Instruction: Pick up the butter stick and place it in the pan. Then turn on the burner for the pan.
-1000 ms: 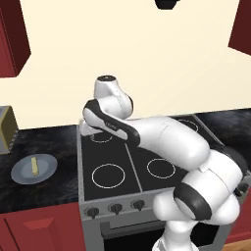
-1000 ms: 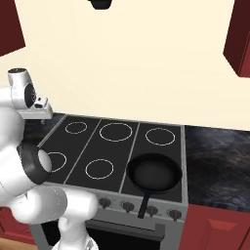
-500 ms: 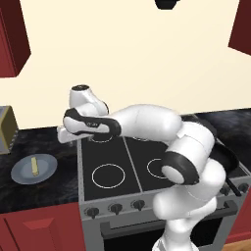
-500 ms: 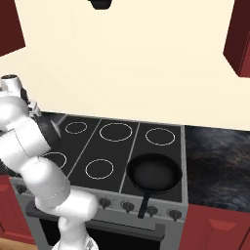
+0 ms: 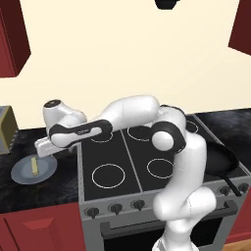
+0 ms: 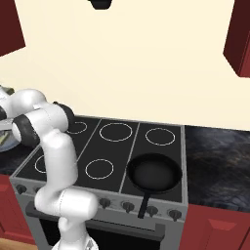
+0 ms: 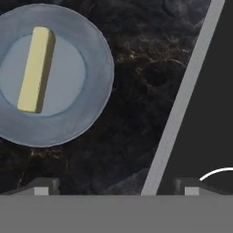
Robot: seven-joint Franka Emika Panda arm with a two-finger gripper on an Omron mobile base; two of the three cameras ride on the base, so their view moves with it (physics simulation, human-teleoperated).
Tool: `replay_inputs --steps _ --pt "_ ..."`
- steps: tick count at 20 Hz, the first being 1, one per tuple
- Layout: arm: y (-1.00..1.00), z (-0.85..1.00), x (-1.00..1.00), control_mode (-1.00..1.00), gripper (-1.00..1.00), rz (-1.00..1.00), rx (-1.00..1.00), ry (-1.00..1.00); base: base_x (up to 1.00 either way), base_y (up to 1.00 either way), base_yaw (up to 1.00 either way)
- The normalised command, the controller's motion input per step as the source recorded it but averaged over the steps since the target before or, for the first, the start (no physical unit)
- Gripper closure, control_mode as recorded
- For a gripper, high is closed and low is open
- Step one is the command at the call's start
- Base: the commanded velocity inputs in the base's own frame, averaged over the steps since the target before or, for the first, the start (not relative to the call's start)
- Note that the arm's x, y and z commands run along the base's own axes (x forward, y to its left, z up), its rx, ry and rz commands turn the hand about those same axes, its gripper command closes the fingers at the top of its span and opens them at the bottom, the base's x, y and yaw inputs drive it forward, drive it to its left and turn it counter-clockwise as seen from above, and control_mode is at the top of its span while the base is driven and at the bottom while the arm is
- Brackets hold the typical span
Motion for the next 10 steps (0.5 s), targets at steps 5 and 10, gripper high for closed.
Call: replay_inputs --steps 5,10 --pt "0.62 -0.21 0.0 -1.0 -1.0 -0.12 -0.03 0.0 0.0 0.0 0.0" --pt "0.3 -0.35 0.0 -1.0 -1.0 -0.18 0.0 0.0 0.0 0.0 0.0"
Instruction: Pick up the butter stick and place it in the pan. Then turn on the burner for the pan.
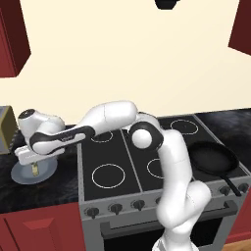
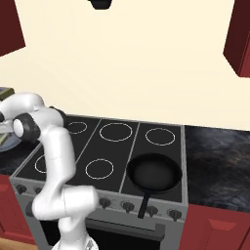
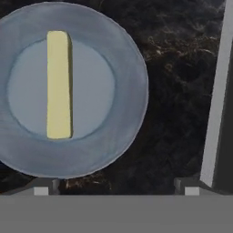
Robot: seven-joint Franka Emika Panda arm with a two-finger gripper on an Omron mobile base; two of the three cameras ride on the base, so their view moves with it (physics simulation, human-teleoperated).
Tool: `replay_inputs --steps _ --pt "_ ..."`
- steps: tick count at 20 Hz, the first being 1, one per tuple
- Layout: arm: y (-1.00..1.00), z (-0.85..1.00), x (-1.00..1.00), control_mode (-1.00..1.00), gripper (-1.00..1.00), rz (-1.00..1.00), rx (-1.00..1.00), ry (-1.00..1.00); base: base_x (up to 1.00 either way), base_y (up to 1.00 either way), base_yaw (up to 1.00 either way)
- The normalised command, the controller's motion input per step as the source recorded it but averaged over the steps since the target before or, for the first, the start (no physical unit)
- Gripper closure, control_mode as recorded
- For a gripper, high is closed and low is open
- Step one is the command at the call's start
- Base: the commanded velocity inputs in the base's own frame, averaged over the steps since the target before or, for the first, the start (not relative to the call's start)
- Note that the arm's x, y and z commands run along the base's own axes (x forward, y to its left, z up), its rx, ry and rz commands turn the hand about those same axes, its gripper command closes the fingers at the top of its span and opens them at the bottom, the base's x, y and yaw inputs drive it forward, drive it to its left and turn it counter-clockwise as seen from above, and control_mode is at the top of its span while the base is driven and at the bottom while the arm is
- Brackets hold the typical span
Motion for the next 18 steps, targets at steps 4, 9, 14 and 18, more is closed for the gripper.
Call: replay_inputs --steps 4,9,14,18 --pt "0.0 -0.63 0.0 -1.0 -1.0 -0.15 0.02 -0.01 0.0 0.0 0.0" --pt "0.0 -0.4 0.2 -1.0 -1.0 -0.15 0.06 0.0 0.0 0.0 0.0" --pt "-0.02 -0.29 0.34 -1.0 -1.0 -0.1 0.08 0.0 0.0 0.0 0.0" --pt "0.01 -0.02 0.19 -1.0 -1.0 -0.07 0.06 0.01 0.0 0.0 0.0"
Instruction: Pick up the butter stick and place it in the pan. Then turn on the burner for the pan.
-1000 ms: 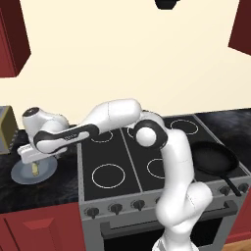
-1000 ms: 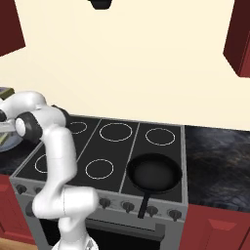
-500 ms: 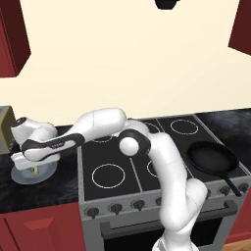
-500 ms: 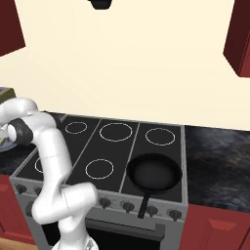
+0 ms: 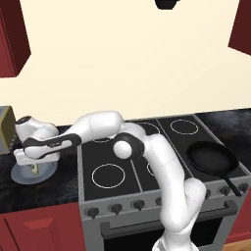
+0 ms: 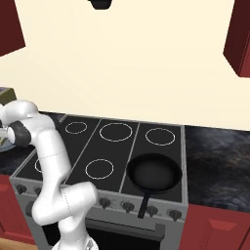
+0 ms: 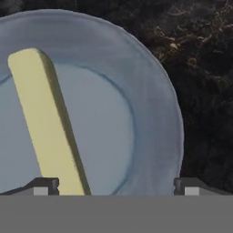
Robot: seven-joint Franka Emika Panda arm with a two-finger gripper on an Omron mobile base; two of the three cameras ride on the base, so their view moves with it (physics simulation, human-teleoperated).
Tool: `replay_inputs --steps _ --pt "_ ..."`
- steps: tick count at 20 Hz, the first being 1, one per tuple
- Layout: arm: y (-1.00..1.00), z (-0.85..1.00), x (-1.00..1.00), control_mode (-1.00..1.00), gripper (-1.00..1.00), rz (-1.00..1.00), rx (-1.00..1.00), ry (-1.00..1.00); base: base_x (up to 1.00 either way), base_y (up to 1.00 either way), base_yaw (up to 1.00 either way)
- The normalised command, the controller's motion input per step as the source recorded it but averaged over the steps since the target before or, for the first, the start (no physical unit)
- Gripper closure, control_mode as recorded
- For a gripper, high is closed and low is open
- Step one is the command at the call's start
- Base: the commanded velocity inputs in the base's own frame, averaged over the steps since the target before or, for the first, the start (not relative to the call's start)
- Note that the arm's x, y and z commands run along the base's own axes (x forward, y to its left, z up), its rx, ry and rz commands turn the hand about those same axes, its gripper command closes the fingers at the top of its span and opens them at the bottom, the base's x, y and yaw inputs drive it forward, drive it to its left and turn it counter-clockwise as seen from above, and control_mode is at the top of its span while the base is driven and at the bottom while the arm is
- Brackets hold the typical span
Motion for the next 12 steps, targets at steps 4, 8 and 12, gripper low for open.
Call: replay_inputs --steps 4,8,12 --pt "0.07 0.0 0.04 -1.0 -1.0 -0.04 0.02 0.02 0.0 0.0 0.0" --pt "0.34 0.0 0.0 -1.0 -1.0 -0.06 0.0 0.07 0.0 0.0 0.0" --pt "0.23 -0.14 0.06 -1.0 -1.0 -0.05 0.0 0.07 0.0 0.0 0.0"
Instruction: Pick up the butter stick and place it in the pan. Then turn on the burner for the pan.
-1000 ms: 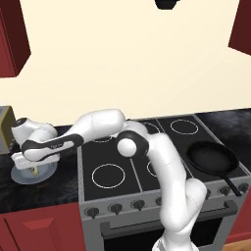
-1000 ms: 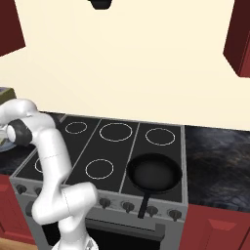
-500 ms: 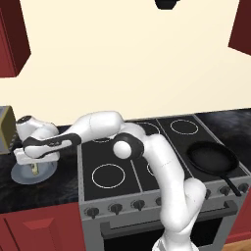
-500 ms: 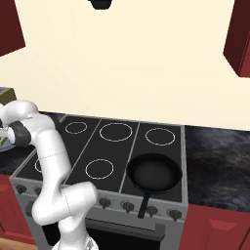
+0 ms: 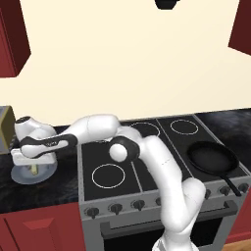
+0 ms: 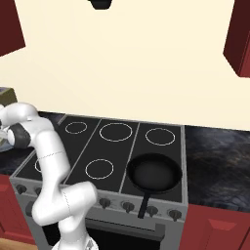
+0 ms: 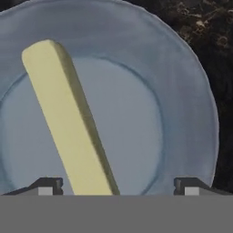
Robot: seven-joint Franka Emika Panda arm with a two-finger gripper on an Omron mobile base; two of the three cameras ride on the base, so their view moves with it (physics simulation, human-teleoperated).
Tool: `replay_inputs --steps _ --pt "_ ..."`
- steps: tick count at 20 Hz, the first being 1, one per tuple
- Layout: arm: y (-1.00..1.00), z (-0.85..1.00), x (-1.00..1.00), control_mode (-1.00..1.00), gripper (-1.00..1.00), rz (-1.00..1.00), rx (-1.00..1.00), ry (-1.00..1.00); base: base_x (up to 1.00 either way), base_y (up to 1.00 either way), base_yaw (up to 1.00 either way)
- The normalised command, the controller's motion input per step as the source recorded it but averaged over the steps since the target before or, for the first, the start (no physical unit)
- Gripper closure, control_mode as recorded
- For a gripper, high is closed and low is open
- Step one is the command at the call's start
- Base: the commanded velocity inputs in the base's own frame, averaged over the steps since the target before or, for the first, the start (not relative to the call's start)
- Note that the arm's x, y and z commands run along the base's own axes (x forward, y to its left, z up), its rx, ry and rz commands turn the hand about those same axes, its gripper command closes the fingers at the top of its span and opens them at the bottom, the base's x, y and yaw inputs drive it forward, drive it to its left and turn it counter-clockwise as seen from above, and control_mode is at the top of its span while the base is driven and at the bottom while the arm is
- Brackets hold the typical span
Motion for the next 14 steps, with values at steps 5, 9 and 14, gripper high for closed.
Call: replay_inputs --steps 5,9,14 --pt "0.18 -0.37 0.06 -1.0 1.0 -0.02 0.0 0.07 0.0 0.0 0.0" --pt "0.09 -0.25 0.07 -1.0 1.0 0.0 0.0 0.09 0.0 0.0 0.0" --pt "-0.05 0.09 -0.1 -1.0 1.0 -0.04 0.0 0.0 0.0 0.0 0.0"
